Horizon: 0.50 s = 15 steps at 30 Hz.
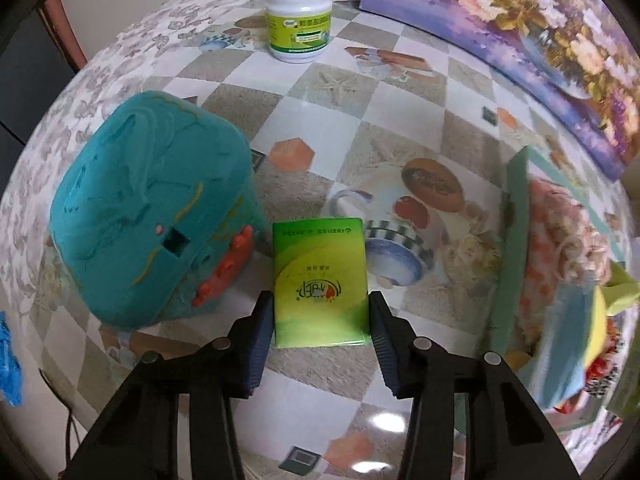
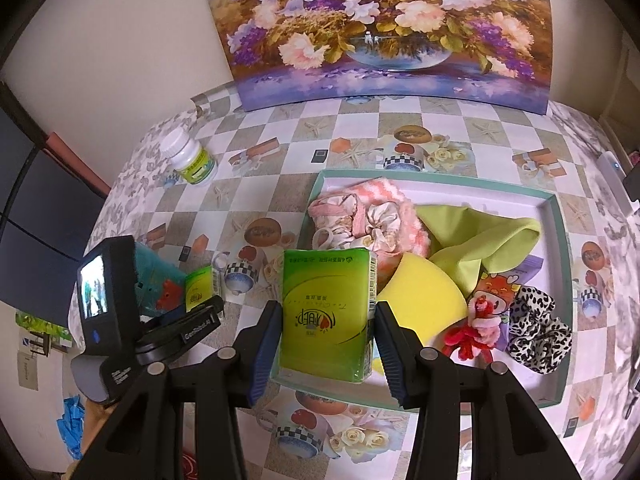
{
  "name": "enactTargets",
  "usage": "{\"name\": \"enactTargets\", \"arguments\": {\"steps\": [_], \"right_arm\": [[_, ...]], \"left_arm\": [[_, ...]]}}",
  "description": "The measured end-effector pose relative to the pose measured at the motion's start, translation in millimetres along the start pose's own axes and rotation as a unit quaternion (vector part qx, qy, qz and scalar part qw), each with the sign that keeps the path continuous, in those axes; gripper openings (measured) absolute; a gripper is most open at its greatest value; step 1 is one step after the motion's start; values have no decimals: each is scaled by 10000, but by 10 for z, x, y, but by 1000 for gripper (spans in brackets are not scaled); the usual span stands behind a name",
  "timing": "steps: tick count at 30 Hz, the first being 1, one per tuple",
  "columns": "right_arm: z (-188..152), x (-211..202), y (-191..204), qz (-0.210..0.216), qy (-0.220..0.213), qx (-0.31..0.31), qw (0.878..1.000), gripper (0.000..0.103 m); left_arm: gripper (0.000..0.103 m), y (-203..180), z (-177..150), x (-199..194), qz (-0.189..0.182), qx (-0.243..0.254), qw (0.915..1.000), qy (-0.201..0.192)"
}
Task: Organize soft objects
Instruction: 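Carry both green tissue packs over the tray with both grippers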
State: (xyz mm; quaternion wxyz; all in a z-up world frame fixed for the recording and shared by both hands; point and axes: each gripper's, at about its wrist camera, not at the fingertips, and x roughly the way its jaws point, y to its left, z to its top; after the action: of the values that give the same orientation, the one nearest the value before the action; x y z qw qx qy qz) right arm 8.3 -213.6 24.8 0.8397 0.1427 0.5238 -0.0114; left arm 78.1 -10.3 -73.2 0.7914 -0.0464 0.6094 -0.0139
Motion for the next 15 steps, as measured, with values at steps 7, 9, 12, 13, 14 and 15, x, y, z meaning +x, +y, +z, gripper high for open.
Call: {"name": "enactTargets", "arguments": {"steps": [7,9,12,13,14,15], "right_arm": [[-13,-41,-55,-90,-37,64,9999,49],[-24,-48,-77,-130,-44,92,9999,49],[-55,-49,-132,-178,-24,154,9997,49],[-66,-45,-148,-191,-11,175,9997,49],[-80,-39,-171,-199,5,201,9996,49],[-93,-34,-192,-209,19,224,9995,49]], "left_arm": [[48,-131,-133,-387,-648,380,9961,-472],[48,-260,-145,-459,-726,557,9942,-560],[48,-404,-210,-533,-843,842,9909,-631],[48,-437,-219,-542,-866,904,9901,-635],[48,-496,-257,-565,-918,1021,9884,-649],[48,-536,-293,-589,-962,1103,9870,-658]]}}
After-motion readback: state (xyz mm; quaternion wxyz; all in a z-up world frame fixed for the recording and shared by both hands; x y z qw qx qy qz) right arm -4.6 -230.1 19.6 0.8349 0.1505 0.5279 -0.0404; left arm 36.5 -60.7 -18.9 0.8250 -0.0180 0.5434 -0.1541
